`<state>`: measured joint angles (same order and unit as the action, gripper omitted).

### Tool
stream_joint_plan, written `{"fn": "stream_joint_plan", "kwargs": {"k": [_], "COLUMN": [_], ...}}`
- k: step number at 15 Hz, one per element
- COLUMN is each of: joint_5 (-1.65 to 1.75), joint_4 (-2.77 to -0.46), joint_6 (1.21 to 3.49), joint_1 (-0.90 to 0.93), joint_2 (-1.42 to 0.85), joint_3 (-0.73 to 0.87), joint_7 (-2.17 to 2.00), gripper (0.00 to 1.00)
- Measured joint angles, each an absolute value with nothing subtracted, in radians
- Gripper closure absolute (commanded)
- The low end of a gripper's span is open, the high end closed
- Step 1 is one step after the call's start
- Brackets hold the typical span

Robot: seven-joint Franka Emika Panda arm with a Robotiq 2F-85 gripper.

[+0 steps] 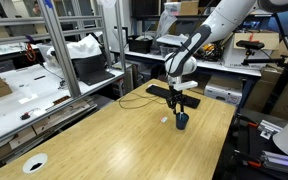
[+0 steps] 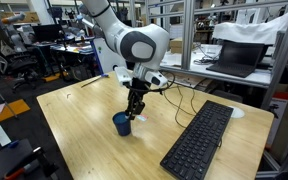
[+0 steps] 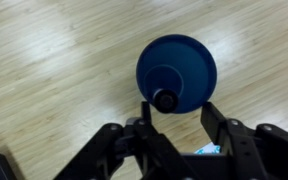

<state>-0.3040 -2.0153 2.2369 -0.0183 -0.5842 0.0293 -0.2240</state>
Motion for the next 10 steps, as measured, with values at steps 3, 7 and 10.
{"fn": "stream_joint_plan", "kwargs": {"k": [3, 7, 10], "joint_5": [-0.304, -0.304, -0.304], "joint_4": [-2.008, -2.006, -2.006], "joint_6": [2.237, 2.236, 2.235], "joint_1": [-0.018, -0.018, -0.018], "joint_2": [-0.584, -0.584, -0.582], "joint_3": [0.029, 0.029, 0.028], "joint_7": [-0.224, -0.224, -0.224], "gripper": [0.97, 0.71, 0.55]}}
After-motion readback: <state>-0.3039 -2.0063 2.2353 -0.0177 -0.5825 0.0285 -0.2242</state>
